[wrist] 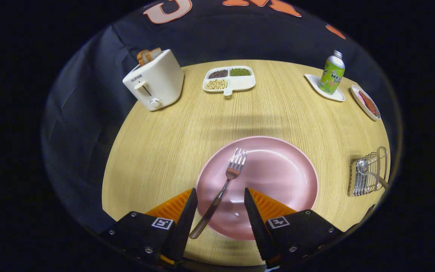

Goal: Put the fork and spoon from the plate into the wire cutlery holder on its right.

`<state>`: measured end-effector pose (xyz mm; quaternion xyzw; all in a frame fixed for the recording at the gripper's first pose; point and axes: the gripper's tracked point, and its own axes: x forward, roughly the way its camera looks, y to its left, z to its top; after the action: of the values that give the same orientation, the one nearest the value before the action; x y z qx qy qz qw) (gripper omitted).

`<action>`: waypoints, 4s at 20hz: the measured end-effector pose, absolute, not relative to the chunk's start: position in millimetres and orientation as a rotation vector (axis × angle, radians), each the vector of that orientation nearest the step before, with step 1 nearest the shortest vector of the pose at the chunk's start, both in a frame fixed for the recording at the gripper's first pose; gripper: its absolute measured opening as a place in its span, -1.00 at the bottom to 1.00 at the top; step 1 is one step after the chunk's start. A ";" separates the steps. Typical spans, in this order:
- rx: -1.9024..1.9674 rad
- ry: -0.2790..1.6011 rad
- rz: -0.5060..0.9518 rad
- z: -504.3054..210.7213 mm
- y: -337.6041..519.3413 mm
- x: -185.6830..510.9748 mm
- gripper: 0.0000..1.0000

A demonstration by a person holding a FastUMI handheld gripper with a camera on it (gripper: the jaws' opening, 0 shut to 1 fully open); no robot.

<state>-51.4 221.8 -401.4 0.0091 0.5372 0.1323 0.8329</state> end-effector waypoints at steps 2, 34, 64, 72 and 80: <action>0.021 1.193 0.276 -411.3 224.4 -56.1 0.39; 0.001 1.174 0.096 -362.1 75.5 -65.8 -0.91; 0.003 1.083 -0.021 -332.6 -87.4 -42.9 -0.78; 0.032 0.663 0.003 -228.9 -76.5 13.3 -0.76; 0.045 0.291 0.032 -97.9 -63.8 30.2 -0.10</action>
<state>30.2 -63.8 -97.9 0.0223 0.1451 0.0157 0.9890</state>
